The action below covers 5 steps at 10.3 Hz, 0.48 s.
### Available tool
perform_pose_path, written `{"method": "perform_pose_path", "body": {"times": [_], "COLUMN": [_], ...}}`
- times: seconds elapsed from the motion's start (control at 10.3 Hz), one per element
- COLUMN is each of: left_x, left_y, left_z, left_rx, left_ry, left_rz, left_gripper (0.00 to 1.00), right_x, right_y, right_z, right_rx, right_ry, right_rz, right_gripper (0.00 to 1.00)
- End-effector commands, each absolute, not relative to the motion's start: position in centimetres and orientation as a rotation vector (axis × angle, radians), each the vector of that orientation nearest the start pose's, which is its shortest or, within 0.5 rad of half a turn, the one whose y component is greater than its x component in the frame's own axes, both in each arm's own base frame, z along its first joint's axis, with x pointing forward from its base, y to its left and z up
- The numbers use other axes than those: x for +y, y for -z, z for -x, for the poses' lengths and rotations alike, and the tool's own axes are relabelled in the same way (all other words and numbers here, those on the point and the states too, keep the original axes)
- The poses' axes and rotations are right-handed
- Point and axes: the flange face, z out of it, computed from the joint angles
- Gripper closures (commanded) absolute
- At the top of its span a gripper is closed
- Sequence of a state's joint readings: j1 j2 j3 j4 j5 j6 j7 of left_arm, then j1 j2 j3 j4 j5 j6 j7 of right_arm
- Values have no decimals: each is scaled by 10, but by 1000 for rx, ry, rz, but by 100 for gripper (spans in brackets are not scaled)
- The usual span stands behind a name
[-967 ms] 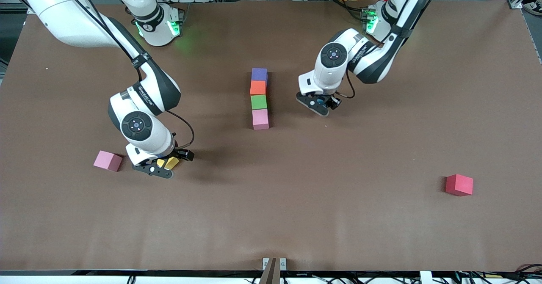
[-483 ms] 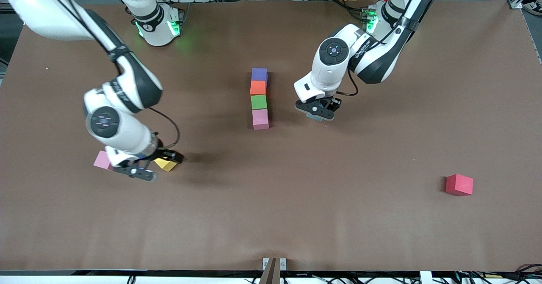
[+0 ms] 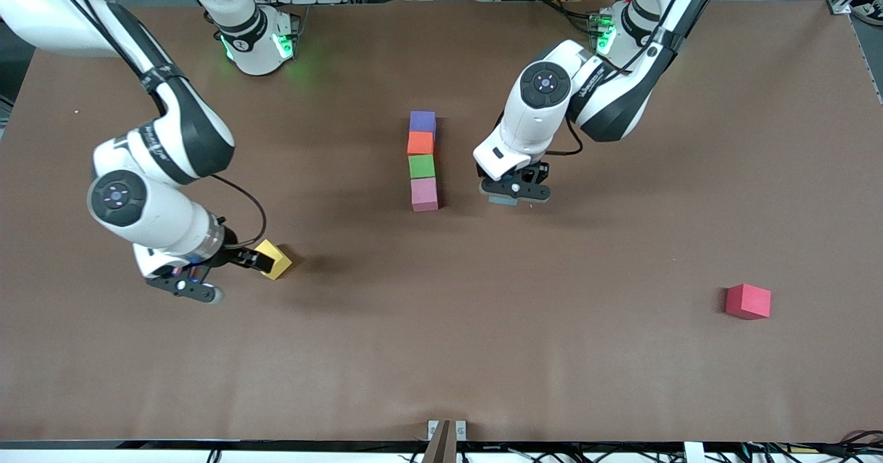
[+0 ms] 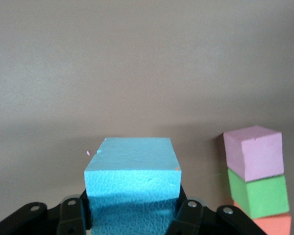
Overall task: Arrange blocks into number 1
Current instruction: 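Grasp the cyan cube with the left gripper while the right gripper approaches yellow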
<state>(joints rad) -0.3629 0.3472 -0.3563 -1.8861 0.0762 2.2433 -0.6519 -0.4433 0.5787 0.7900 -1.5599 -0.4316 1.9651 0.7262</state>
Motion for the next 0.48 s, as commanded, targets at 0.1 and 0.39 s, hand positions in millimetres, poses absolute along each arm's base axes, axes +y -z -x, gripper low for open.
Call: {"method": "perform_pose_path", "body": {"times": [0.1, 0.39], "left_x": [-446, -481], "left_y": [-328, -312], "left_z": [-456, -390], "left_rx": [34, 93], "left_ry": [-82, -181], "left_rz": [3205, 3111], "left_gripper": [46, 46], "right_x": [82, 55], "right_y": [-416, -428], "right_z": [-678, -670], "right_rx": [414, 367], "right_ry": [-35, -91], "right_rz": [2994, 3005], "right_gripper": [0, 0]}}
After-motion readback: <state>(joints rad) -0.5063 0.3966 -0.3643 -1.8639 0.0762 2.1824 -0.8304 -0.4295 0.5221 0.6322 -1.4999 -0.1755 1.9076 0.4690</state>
